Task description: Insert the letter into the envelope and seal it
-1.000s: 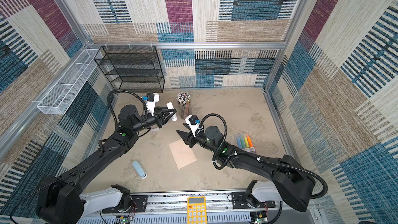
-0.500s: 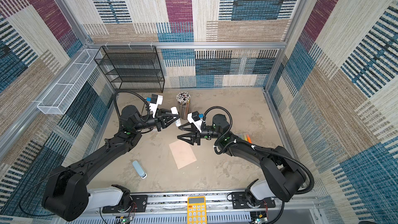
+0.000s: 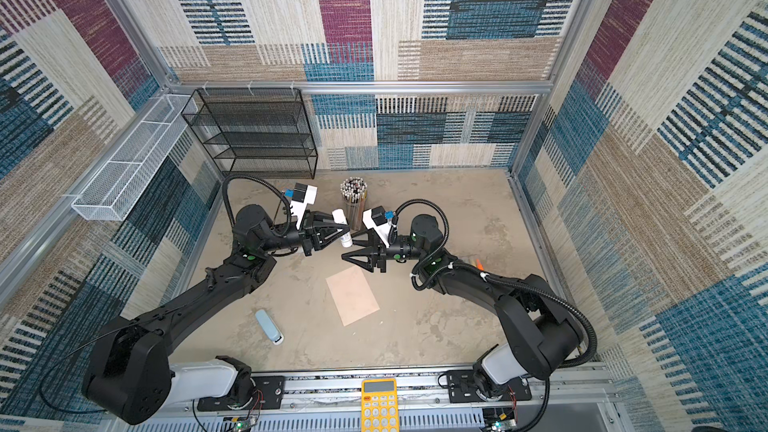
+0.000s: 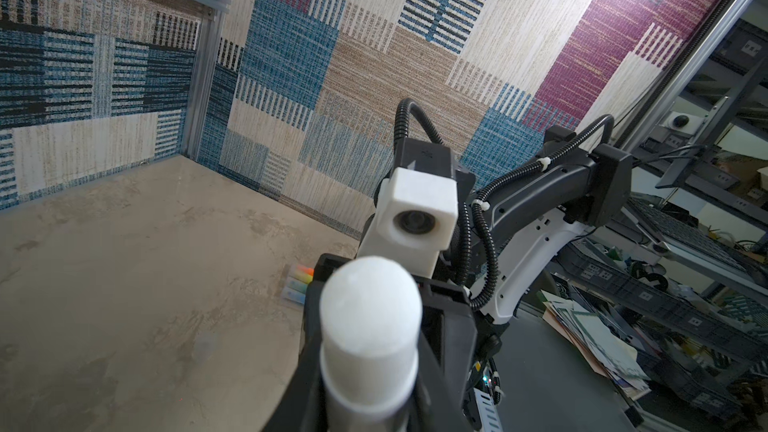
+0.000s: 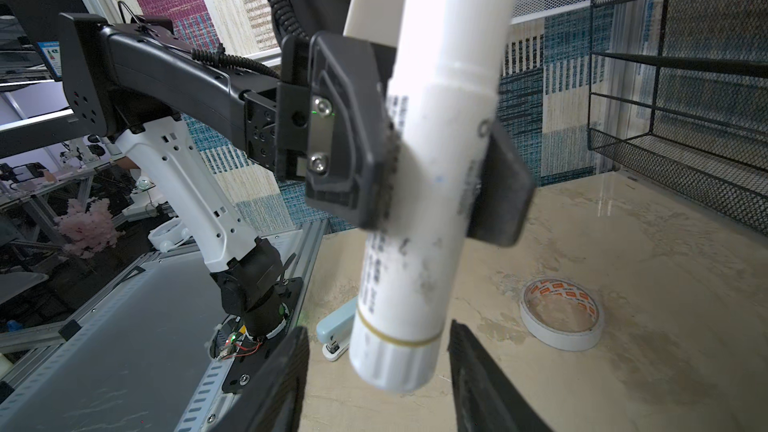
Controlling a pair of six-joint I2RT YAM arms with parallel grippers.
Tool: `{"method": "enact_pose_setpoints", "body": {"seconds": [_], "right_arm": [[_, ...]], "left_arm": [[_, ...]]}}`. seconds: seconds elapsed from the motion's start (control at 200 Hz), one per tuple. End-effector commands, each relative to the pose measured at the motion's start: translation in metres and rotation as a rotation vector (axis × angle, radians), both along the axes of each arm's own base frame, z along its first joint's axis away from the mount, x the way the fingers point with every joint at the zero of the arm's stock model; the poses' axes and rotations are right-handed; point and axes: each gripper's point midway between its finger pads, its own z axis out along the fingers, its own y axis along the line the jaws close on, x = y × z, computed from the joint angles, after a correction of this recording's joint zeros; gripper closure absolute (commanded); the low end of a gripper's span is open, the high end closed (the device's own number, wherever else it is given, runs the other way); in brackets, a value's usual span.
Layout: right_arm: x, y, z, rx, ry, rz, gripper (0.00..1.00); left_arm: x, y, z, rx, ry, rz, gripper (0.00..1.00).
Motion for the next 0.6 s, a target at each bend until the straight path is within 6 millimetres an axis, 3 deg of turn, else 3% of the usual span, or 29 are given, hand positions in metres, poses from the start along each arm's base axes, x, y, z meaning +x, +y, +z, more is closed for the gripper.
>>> {"method": "enact_pose_setpoints", "body": {"seconds": [0.0,0.436,0.596], "right_arm": [[-0.0037,0.0008,0.0135,0.036,-0.028,0.028,0.46],[-0.0029,0.0031,0.0156,0.036,-0.013,0.044,0.63],[-0.0011,0.0029,0.0175,0.040,-0.008,0.032,0.75]], "left_arm": [[-0.0051,-0.0008,0.0069,-0.014,-0.033,-0.022,1.00],[-0.0044,-0.0027,0.0038,0.011,-0.038,-0.013,1.00],[-0.0041,-0.0039,-0.0007,0.032,-0.043,0.002,1.00]]}}
